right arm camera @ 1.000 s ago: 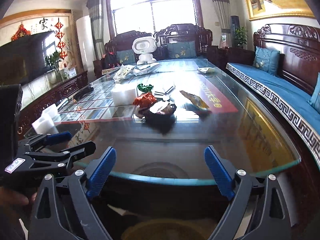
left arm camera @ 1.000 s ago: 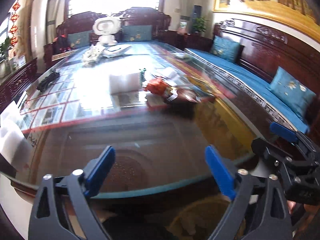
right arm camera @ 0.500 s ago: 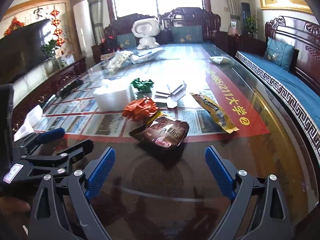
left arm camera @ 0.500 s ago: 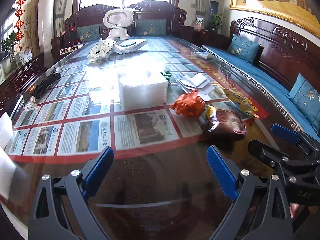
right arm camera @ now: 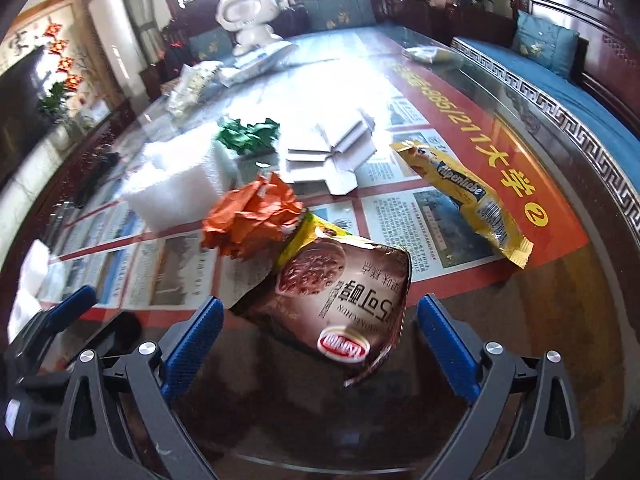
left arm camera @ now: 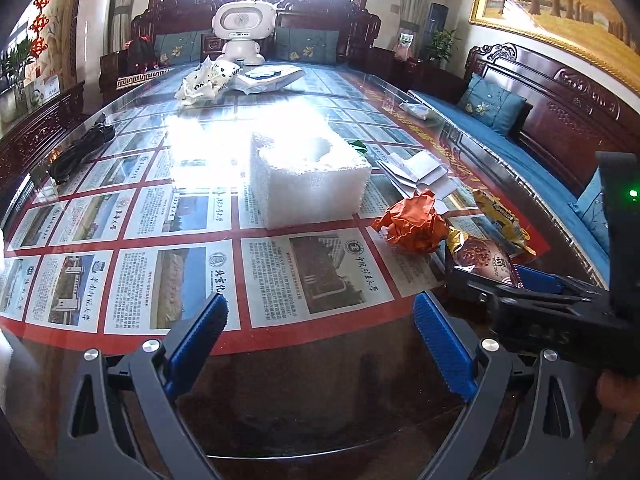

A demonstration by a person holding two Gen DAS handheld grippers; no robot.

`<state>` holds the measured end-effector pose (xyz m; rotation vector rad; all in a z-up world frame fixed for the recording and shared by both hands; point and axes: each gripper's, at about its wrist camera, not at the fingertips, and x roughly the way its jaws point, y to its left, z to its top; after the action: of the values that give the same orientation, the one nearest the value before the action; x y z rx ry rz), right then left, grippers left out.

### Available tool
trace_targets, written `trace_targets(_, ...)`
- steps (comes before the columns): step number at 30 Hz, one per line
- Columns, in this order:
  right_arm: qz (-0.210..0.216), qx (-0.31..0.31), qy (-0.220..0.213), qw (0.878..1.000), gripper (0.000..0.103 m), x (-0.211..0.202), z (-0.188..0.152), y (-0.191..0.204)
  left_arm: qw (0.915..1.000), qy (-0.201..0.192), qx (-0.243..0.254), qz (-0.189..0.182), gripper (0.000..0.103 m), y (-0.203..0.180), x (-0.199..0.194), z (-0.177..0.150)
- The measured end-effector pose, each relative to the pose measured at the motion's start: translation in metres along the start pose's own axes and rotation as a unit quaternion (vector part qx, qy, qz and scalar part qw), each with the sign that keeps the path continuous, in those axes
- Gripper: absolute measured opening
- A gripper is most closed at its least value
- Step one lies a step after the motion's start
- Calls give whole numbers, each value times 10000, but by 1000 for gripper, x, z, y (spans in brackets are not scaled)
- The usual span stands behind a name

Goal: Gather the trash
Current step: 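Return to the table and grasp the brown snack bag with the right tool, then lift the brown snack bag with the right tool while the left tool approaches the orange wrapper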

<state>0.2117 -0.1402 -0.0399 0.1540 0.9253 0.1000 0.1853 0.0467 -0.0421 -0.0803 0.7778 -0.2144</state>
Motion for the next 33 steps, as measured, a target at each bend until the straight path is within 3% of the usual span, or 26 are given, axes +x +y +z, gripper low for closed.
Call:
trace_targets(8, -369, 330, 36, 9988, 94, 8, 13, -5, 9999, -7, 79, -80, 94, -2, 0, 1)
trace_targets(14, -514, 13, -37, 9987, 93, 11, 10, -2, 10000, 31, 67, -67, 94, -1, 0, 1)
trace_targets(16, -522, -34, -88, 9986, 79, 8, 9, -4, 9999, 36, 84, -46, 94, -2, 0, 1)
trace_targets(25, -315, -143, -130, 9993, 60, 0, 6, -15, 9998, 62, 178, -38, 94, -13, 2, 2)
trace_targets(33, -112, -73, -202, 9997, 54, -8, 1, -26, 9996, 39, 254, -134, 94, -32, 9, 13)
